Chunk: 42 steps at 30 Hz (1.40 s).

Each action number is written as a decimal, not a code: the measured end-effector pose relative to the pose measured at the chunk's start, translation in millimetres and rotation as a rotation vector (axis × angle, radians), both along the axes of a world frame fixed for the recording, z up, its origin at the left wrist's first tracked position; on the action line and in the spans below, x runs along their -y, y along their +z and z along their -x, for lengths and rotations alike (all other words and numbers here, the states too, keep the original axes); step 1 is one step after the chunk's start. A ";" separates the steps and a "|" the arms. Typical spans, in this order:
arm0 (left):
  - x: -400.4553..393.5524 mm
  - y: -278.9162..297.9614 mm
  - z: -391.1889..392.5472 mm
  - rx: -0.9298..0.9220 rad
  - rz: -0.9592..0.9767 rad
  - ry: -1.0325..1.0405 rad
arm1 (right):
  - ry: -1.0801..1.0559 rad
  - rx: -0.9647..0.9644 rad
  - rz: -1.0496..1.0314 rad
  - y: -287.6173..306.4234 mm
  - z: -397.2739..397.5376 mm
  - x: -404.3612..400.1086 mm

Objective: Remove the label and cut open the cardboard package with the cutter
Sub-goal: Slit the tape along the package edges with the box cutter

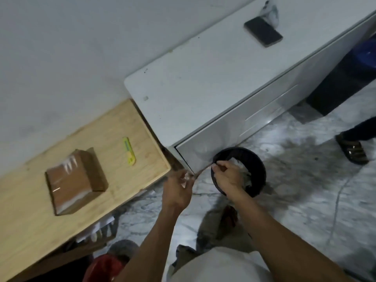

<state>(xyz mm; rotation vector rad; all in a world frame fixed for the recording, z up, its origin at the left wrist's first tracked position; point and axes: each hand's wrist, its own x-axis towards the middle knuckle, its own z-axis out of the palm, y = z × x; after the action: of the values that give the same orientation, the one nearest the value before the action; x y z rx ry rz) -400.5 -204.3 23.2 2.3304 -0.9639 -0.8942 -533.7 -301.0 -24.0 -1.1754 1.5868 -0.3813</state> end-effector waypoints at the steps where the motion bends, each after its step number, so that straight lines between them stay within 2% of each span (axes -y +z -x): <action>1: -18.0 6.6 -14.0 0.028 0.004 0.016 | 0.034 0.020 0.006 8.9 -17.2 -11.7; 4: -74.7 25.5 -61.6 0.099 0.053 0.090 | 0.166 0.060 0.093 34.4 -70.3 -50.8; 10: -189.5 45.6 -136.2 0.090 0.179 0.324 | 0.446 0.116 0.270 79.2 -158.5 -131.6; 18: -294.8 36.0 -187.4 0.150 0.229 0.590 | 0.739 0.073 0.419 88.7 -231.4 -204.8; 23: -292.7 17.1 -224.6 0.156 0.242 0.681 | 0.816 0.054 0.474 86.0 -274.8 -204.9; 31: -241.5 -14.4 -304.1 0.274 0.157 0.581 | 0.774 -0.010 0.507 39.1 -364.4 -149.8; 38: -192.9 -32.3 -367.3 0.292 -0.048 0.504 | 0.617 -0.164 0.493 -4.6 -401.4 -99.7; 42: -172.0 -50.3 -386.0 0.282 -0.110 0.491 | 0.593 -0.364 0.507 -22.7 -403.3 -76.8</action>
<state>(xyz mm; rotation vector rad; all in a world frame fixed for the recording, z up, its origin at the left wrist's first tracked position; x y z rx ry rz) -14.5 -32.3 -27.1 2.6616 -0.4050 -0.4381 -130.3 -224.2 -46.7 -2.1301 1.3811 -0.1818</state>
